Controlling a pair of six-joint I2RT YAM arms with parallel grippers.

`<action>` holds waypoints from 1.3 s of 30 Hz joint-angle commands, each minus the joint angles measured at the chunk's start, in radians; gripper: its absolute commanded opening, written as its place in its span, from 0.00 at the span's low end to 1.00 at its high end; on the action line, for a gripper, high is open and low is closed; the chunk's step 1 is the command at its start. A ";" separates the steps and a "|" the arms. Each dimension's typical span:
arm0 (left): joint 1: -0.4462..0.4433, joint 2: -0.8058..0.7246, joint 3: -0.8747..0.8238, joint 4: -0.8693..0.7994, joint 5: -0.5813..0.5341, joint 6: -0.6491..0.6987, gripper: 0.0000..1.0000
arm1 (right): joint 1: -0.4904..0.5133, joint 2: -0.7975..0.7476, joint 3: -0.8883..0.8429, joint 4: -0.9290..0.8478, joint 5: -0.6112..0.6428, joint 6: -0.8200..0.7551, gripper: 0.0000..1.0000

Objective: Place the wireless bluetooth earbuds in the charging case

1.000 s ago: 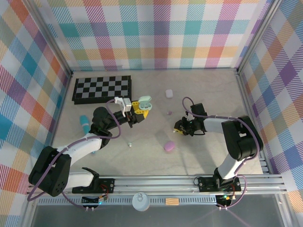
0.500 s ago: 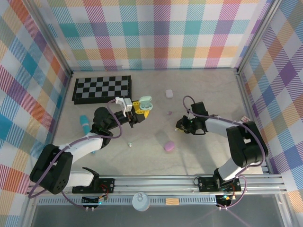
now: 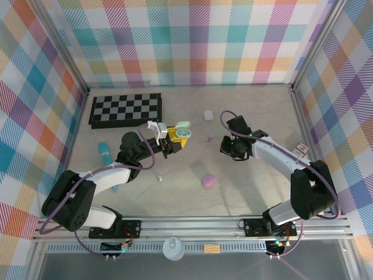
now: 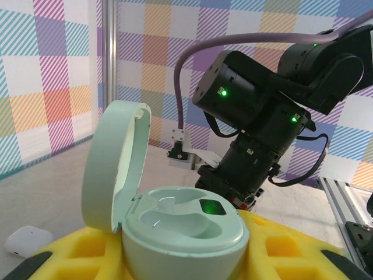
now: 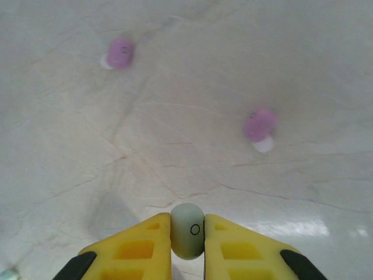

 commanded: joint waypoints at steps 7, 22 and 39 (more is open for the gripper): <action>-0.013 0.036 0.043 0.085 0.006 0.019 0.32 | 0.037 0.024 0.046 -0.166 0.147 0.109 0.16; -0.027 0.026 0.037 0.064 -0.005 0.041 0.32 | 0.037 0.048 0.079 -0.216 0.127 0.158 0.15; -0.027 0.017 0.036 0.048 -0.007 0.055 0.32 | 0.036 0.062 0.120 -0.257 0.120 0.183 0.13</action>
